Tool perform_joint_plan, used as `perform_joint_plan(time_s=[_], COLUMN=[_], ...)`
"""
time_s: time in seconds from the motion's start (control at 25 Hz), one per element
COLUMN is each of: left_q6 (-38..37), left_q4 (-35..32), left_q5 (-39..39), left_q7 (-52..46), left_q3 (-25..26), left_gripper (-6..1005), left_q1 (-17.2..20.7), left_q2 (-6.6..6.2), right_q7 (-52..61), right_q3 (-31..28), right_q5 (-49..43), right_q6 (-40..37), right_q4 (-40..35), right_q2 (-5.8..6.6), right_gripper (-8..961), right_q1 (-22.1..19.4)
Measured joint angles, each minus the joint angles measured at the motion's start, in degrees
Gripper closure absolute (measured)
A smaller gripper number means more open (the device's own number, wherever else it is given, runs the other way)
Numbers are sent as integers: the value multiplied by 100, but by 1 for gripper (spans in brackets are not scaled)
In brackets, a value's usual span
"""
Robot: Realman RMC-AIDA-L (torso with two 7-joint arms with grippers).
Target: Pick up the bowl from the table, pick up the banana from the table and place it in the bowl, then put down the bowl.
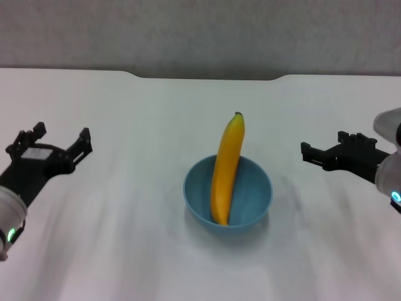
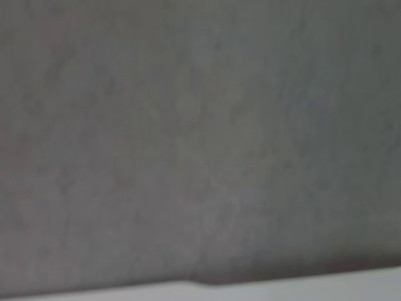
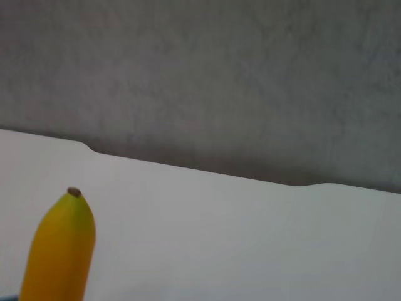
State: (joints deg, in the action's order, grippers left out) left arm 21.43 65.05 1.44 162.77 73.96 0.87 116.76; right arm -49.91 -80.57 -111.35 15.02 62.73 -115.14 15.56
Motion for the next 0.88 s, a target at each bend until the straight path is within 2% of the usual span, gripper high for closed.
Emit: perform_joint_plan(time_s=[0.16, 0.32, 0.52, 0.64, 0.8, 0.88], left_q6=[1649, 2655, 3009, 3171, 3305, 3315], left_q4=[-1329, -2312, -2885, -3006, -3325, -3563], left_q5=[30, 113, 320, 326, 354, 465], left_q7=[-9, -10, -16, -14, -74, -156], left_q3=[-8, 6, -18, -47, -104, -141], left_gripper=[103, 103, 103, 103, 103, 103], left_q1=[-375, -741, -997, -1032, -1215, -1333], left_q2=[11, 29, 34, 38, 56, 69], right_q7=[-67, -208, 430, 1606, 3463, 3744], right_q3=[465, 1367, 2804, 3791, 4694, 4779], right_q5=[12, 22, -80, -358, -791, -817], right_q6=[-633, -2113, -4285, -5841, -7627, -7701], right_q4=[-304, -723, -1573, -2427, -3607, -3746], right_q2=[6, 2, 0, -13, -41, -41], right_gripper=[47, 47, 47, 47, 46, 46], right_q1=[120, 152, 381, 588, 761, 790])
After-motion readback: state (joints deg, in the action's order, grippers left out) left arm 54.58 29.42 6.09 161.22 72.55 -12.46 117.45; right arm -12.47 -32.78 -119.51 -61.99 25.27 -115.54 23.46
